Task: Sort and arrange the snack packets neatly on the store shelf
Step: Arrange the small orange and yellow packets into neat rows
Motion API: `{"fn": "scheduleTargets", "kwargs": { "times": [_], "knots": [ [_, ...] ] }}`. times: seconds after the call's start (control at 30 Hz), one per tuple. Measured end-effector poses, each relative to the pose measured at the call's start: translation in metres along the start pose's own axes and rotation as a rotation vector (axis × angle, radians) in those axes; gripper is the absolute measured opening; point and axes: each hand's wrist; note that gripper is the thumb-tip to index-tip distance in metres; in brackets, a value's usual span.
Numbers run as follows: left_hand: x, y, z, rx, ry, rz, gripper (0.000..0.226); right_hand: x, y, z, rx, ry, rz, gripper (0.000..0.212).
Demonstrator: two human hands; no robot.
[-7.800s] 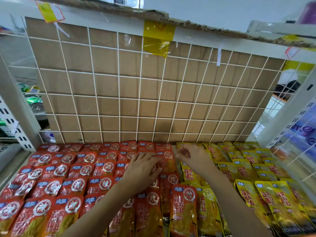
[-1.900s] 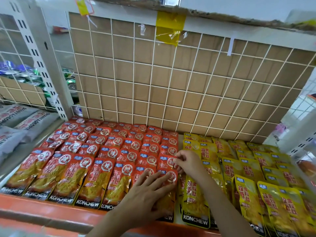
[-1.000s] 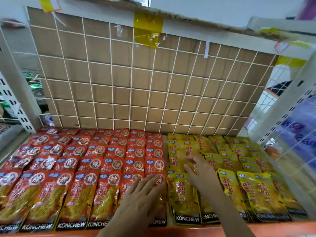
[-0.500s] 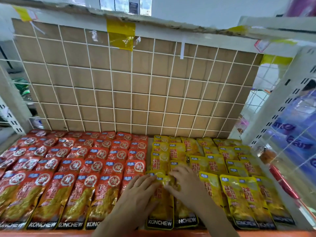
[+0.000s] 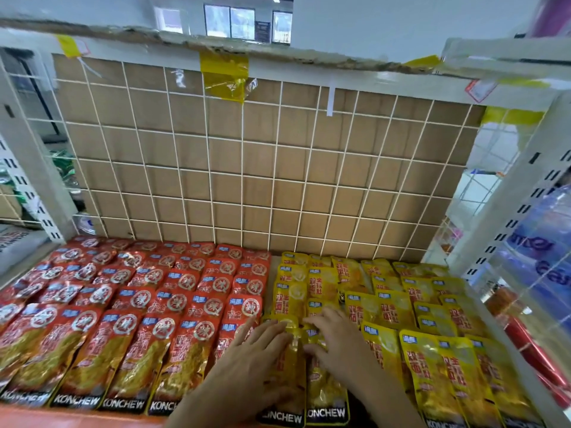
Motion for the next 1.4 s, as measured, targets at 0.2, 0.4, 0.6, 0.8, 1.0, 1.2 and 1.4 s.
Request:
{"fn": "scheduleTargets", "kwargs": {
  "times": [0.2,0.4,0.6,0.8,1.0,1.2,1.4],
  "knots": [
    [0.000,0.002,0.000,0.018,0.004,-0.039,0.072,0.001,-0.003,-0.004,0.052,-0.037,-0.005,0.040],
    [0.000,0.009,0.004,0.026,0.007,-0.044,0.074,-0.003,-0.010,-0.016,0.043,0.007,0.007,0.040],
    [0.002,0.009,0.003,0.047,0.050,-0.108,0.070,-0.010,-0.011,-0.026,0.000,0.045,0.017,0.039],
    [0.002,0.012,0.004,0.060,0.077,-0.113,0.064,-0.004,-0.009,-0.022,-0.061,0.056,0.045,0.078],
    [0.004,0.015,0.004,0.099,0.154,-0.169,0.065,-0.001,0.005,-0.008,-0.135,-0.004,-0.052,0.070],
    [0.006,0.015,0.004,0.087,0.155,-0.146,0.066,-0.006,0.013,-0.007,-0.112,-0.017,-0.162,0.029],
    [0.004,0.010,0.002,0.035,0.160,-0.081,0.066,-0.002,0.009,-0.015,-0.074,-0.057,-0.064,0.036]
  ]
}}
Point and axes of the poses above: each hand's wrist, its own x-axis towards the middle knuckle, its own y-axis out of the palm, z = x × y, and after that the axes turned 5 degrees about y, right-handed
